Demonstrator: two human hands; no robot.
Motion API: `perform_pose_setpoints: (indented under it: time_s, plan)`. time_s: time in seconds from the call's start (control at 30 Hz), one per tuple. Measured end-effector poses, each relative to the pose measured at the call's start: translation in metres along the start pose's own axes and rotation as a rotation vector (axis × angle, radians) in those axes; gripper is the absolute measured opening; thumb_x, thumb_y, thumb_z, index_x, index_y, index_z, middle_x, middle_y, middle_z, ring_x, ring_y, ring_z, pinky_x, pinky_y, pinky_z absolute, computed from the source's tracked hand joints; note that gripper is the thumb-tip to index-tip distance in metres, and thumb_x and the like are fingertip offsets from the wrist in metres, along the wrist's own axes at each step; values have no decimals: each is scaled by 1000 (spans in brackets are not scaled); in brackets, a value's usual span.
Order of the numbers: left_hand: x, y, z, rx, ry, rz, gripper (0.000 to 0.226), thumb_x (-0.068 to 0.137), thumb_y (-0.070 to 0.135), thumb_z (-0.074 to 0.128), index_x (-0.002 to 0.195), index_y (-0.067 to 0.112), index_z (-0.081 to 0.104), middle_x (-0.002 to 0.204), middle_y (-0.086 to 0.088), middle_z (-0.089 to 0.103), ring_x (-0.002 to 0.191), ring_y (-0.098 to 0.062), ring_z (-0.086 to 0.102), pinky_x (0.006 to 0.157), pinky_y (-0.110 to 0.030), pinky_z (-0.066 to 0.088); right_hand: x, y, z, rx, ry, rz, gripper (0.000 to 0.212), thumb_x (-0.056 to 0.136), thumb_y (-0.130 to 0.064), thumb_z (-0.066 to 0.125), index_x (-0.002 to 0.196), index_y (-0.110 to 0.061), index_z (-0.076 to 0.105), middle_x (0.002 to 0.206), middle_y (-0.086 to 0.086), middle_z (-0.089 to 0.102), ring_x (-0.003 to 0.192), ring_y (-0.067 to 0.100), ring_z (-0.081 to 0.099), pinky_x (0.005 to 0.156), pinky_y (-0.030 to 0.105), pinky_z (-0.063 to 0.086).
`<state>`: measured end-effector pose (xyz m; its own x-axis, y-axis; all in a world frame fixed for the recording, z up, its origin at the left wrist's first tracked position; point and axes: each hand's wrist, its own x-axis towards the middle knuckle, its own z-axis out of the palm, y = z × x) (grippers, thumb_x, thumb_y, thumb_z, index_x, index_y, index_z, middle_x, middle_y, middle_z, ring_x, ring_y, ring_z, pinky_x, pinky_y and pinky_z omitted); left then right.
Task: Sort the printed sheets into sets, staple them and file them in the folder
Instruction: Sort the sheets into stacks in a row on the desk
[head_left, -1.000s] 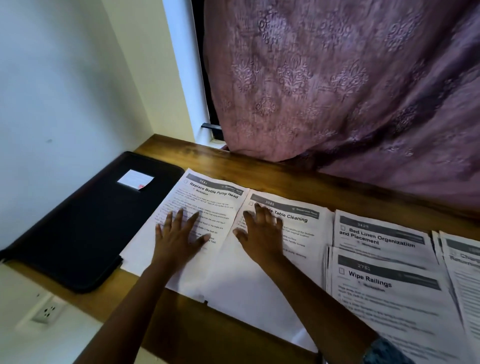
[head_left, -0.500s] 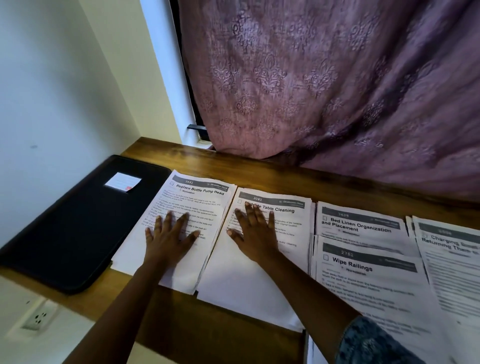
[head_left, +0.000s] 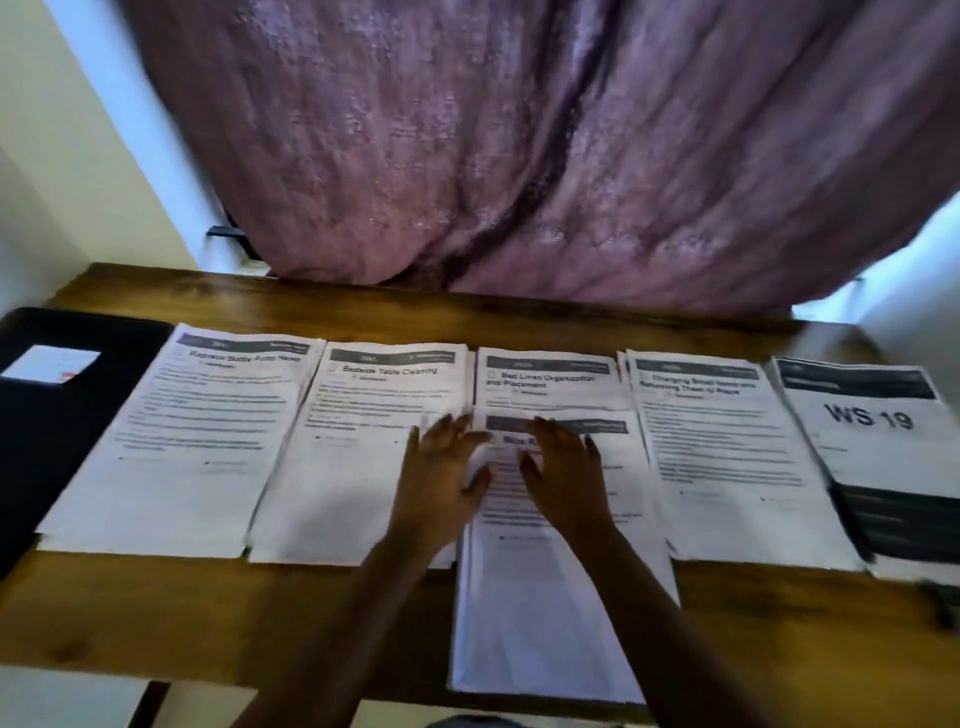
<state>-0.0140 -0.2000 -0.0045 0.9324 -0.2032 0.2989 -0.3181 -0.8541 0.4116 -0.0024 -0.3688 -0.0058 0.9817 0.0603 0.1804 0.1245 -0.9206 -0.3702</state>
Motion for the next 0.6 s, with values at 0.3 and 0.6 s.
perform_pose_setpoints:
  time_s: [0.3, 0.6]
  plan:
    - [-18, 36, 61, 22, -111, 22, 44, 86, 40, 44, 121, 21, 62, 135, -6, 57, 129, -28, 49, 110, -50, 28, -32, 88, -15, -48, -71, 159, 51, 94, -40, 50, 140, -20, 42, 152, 4, 32, 141, 19, 26, 116, 44, 16]
    - [-21, 34, 65, 9, -104, 36, 48, 89, 45, 37, 126, 23, 57, 140, -2, 51, 135, -22, 40, 114, -44, 24, -35, 85, -19, -11, -85, 124, 56, 94, -39, 50, 143, -18, 35, 148, 7, 38, 139, 22, 32, 116, 43, 17]
